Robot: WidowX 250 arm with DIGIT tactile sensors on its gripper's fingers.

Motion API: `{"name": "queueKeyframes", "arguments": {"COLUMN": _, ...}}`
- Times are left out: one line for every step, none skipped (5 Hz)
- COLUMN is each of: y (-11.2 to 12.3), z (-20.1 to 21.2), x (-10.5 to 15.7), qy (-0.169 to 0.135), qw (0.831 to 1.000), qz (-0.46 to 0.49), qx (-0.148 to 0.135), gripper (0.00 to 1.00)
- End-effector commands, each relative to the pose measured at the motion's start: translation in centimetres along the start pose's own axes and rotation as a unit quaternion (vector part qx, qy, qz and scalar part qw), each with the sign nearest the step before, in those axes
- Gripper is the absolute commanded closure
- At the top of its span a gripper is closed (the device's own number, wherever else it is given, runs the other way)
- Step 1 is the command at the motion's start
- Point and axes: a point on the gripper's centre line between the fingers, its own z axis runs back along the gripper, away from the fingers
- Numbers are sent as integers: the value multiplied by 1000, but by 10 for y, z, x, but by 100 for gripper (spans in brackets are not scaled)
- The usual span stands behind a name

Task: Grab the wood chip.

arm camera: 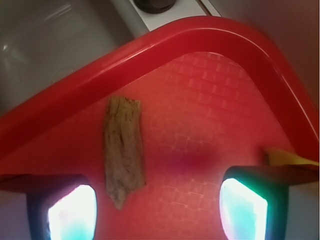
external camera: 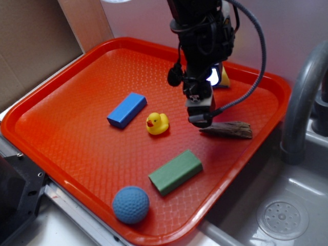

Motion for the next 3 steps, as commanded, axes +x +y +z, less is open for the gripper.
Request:
{"name": "queueKeyframes", "arguments": {"y": -41, "z": 5, "x": 15, "qy": -16, "qw": 998, "qz": -41, "qx": 55, "gripper": 0}}
{"name": "queueKeyframes", "arguments": {"y": -39, "z": -11, "x": 15, "qy": -10, "qw": 998, "qz": -55, "qx": 31, "gripper": 0}}
{"name": "queueKeyframes", "arguments": {"y": -31, "z": -11, "x": 13, "qy": -8, "qw": 998, "qz": -48, "qx": 26, "gripper": 0}}
